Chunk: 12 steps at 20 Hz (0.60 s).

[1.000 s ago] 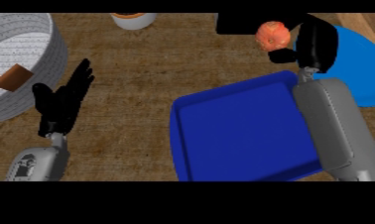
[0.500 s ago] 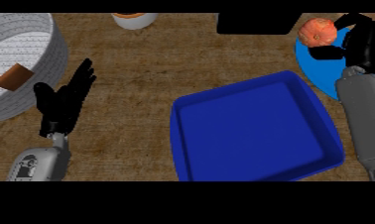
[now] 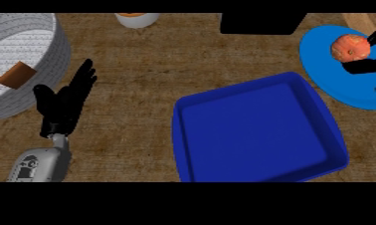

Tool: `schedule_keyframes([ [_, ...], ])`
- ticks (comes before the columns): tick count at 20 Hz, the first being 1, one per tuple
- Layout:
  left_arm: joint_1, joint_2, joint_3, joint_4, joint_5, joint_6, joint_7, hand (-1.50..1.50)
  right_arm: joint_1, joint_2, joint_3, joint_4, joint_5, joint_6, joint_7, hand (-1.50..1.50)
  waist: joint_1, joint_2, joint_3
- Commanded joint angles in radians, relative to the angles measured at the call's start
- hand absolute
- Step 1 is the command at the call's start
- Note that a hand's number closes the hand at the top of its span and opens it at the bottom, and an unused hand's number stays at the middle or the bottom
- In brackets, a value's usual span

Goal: Pick the squash from the tray and place it in the plate

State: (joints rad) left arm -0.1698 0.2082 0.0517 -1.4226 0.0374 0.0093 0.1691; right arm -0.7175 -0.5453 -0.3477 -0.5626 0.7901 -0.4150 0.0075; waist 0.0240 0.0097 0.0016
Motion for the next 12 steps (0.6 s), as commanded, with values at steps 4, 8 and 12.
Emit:
schedule_keyframes([
  [4,-0.023,0.018,0.023,0.006,0.019,-0.024,0.012,0.0,-0.028,-0.062,-0.09,0.228,-0.105,0.151,-0.136,-1.5,0.011,0.005,0.001],
  [8,0.043,-0.002,-0.006,-0.036,-0.006,-0.02,-0.019,0.0,-0.059,-0.057,-0.096,0.26,-0.116,0.123,-0.271,-1.5,0.014,0.002,0.001],
  [12,-0.041,0.026,0.031,0.026,0.001,-0.019,0.012,0.0,-0.07,-0.07,-0.143,0.208,-0.171,0.082,-0.427,-1.5,0.004,0.004,0.001],
])
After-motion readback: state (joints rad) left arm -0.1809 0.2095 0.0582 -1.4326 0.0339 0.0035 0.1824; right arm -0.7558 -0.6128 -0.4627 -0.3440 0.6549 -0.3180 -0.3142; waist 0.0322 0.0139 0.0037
